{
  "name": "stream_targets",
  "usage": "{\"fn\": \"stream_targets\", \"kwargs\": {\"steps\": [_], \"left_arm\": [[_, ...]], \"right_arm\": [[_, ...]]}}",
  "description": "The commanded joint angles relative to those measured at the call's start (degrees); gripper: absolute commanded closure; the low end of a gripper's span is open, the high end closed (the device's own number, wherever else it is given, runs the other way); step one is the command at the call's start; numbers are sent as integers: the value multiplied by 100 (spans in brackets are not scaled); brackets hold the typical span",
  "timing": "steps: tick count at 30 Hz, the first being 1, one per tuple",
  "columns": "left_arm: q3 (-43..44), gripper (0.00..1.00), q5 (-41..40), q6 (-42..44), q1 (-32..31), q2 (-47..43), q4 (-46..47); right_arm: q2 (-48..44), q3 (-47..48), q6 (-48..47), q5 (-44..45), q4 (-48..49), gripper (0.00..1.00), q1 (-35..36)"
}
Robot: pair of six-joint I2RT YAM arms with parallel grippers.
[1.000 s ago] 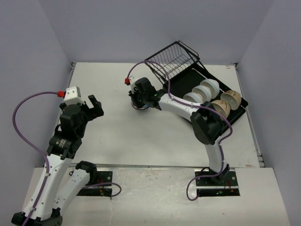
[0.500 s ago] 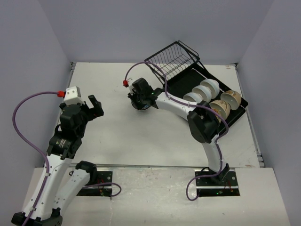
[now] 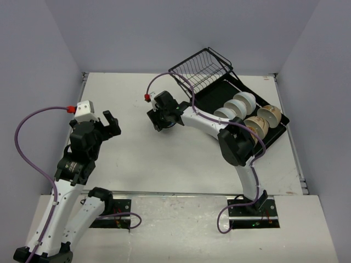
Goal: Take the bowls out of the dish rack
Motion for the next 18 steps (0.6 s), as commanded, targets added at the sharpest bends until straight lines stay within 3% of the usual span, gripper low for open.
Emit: {"fn": "stream_targets", "kwargs": {"steps": [1, 8, 10, 12, 18], "left_arm": [[-15, 0, 33, 136, 66, -25, 209], [-15, 0, -3, 136, 66, -25, 201], [-6, 0, -11, 127, 66, -8, 192], [-6, 0, -20, 119, 66, -8, 183], [90, 0, 6, -135, 66, 45, 148]], "right_arm": [[-359, 127, 56, -154, -8, 47, 1], [-1123, 373, 126, -409, -78, 34, -8], [-1569, 347, 153, -304, -113, 21, -16], [-1975, 137, 170, -77, -105, 1, -34], [-3891, -829, 381, 1768, -682, 1, -43]]}}
